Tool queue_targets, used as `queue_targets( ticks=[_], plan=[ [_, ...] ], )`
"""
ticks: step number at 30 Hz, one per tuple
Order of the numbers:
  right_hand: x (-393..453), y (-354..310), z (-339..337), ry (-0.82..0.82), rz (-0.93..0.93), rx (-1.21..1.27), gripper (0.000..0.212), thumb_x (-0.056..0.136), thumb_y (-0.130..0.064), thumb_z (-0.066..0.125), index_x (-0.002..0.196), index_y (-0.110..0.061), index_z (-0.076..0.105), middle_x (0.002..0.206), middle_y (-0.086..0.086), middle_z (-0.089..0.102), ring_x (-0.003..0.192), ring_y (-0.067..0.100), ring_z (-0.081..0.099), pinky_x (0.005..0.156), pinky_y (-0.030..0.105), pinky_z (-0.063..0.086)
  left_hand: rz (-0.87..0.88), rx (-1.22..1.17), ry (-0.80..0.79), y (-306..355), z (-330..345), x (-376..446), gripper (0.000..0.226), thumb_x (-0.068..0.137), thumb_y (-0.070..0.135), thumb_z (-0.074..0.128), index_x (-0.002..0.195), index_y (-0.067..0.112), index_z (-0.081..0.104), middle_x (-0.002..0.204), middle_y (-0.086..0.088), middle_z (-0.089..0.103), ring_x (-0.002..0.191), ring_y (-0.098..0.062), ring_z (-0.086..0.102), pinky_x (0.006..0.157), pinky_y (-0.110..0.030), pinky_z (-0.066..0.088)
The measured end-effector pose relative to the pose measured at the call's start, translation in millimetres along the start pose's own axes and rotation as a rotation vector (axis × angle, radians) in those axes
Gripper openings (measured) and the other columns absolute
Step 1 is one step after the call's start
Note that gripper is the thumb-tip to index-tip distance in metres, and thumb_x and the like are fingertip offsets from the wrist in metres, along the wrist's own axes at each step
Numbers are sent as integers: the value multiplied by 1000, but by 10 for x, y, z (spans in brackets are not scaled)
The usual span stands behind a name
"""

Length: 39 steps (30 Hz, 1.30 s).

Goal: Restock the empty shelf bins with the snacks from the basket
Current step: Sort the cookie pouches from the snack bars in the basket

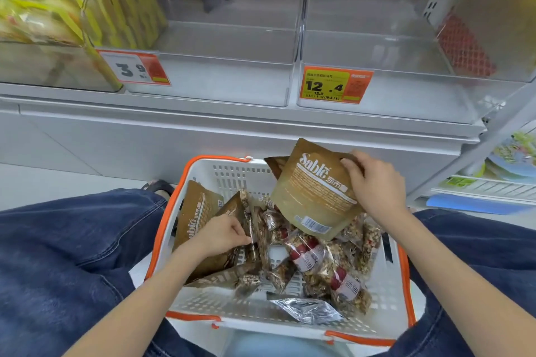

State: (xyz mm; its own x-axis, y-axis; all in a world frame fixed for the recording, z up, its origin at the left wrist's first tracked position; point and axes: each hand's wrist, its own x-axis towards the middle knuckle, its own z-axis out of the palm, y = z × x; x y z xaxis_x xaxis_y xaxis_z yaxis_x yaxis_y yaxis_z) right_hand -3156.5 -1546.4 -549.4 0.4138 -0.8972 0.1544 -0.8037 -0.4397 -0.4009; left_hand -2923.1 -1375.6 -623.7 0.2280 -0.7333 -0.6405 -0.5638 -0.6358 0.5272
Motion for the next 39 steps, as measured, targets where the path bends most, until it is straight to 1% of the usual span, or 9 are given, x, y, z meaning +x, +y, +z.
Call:
queue_targets(
  ticks=[3,5,8,13,18,22,27,32,39],
  plan=[
    [1,7,-44,13,7,-52,31,98,-41,41,85,-17,55,66,2,60,66,29,57,55,32,42,-38,6,23,-54,203,196,33,85,39,66,78,6,66,67,-3,63,66,-13,58,64,-26,46],
    [1,-19,-48,-2,8,-83,32,97,-42,43,76,-18,47,62,-1,53,62,27,53,53,30,37,-46,19,40,-47,341,296,41,86,42,64,63,10,52,48,2,42,47,-12,41,50,-24,33],
    [-3,-61,-10,-21,-11,-105,33,97,-41,43,73,-19,40,60,-4,44,59,24,45,49,28,30,-78,-13,71,7,527,415,51,88,39,63,53,16,34,45,3,31,43,-12,32,45,-23,25],
    [-1,-69,40,-57,-58,-186,31,98,-43,41,76,-21,42,64,-3,50,60,22,50,50,28,35,-101,40,108,63,683,526,37,94,10,48,57,12,42,59,-3,48,55,-17,48,50,-24,38],
    [46,-64,72,-140,-71,-207,28,98,-42,41,79,-22,42,66,-4,48,59,19,43,44,24,24,12,245,139,317,153,488,18,91,4,50,103,-1,61,90,-11,68,73,-19,65,53,-19,47],
    [72,-108,102,-189,-92,-203,27,98,-43,42,79,-23,41,59,-11,36,56,17,37,43,24,22,-2,567,111,539,-905,352,37,92,3,45,128,6,53,119,-14,62,107,-27,59,84,-30,44],
    [64,-154,136,-218,-135,-172,29,98,-41,41,90,-17,54,70,-3,55,64,19,49,46,26,29,-197,866,-140,526,-1581,236,29,93,3,45,119,11,55,121,-12,60,95,-26,57,71,-28,47],
    [37,-115,159,-224,-163,-132,29,98,-40,42,107,-19,59,79,1,67,76,23,63,55,30,40,-315,1076,-260,178,-1446,467,36,87,8,52,121,15,59,117,-4,61,97,-23,61,83,-32,51],
    [11,-89,211,-272,-151,-77,27,98,-41,42,95,-19,57,73,-1,63,71,21,62,57,32,47,28,1055,231,-166,-896,491,27,92,17,51,117,21,44,111,-3,58,98,-24,59,68,-31,45]
  ],
)
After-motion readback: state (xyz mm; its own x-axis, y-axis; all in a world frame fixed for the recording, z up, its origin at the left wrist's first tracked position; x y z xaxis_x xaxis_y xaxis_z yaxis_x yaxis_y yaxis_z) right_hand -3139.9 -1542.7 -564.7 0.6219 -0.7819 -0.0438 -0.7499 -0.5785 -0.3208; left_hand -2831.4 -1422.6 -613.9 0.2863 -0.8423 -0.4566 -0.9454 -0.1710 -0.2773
